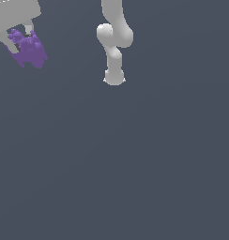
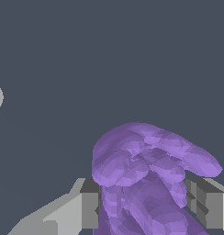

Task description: Pick up the object and move it to a goal position.

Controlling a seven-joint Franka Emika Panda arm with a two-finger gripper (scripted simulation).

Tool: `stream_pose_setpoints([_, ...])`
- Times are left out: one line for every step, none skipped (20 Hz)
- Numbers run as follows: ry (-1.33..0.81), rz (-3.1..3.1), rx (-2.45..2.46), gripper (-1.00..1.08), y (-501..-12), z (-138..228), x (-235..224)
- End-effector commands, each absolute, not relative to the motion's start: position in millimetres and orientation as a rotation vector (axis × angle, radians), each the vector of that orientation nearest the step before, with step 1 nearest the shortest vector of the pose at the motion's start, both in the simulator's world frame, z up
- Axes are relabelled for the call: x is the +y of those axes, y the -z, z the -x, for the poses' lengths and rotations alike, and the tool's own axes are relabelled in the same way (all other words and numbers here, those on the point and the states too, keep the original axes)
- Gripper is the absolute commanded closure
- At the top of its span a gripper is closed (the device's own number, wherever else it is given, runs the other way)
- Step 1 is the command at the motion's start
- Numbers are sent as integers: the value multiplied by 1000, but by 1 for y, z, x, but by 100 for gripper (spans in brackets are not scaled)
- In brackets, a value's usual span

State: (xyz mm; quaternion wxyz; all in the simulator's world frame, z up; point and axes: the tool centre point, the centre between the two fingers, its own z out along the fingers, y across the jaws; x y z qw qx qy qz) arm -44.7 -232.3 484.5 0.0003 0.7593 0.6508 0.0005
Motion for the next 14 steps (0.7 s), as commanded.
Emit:
stream_pose_setpoints([0,-2385,2044,108,-496,45,-236])
stream_pose_setpoints([0,-2385,2044,108,-499,45,-237])
stream_pose_setpoints([0,-2385,2044,108,-502,45,-238])
stream_pose_setpoints([0,-2385,2044,108,-505,45,-239])
stream_pose_setpoints([0,-2385,2044,108,-508,45,-240])
stream_pose_setpoints([0,-2385,2044,108,-510,45,-241])
stream_pose_setpoints([0,-2385,2044,108,-512,45,-241])
stream_pose_setpoints([0,-2385,2044,108,-513,45,-242])
stream_pose_setpoints([0,-2385,2044,108,-514,45,-242])
stream_pose_setpoints([0,-2385,2044,108,-515,45,-243])
stream_pose_setpoints([0,-2385,2044,108,-516,45,-243])
stream_pose_setpoints([0,-2385,2044,108,-516,45,-243])
stream_pose_setpoints([0,-2385,2044,108,-517,45,-243])
stream_pose_setpoints([0,-2385,2044,108,-517,44,-243])
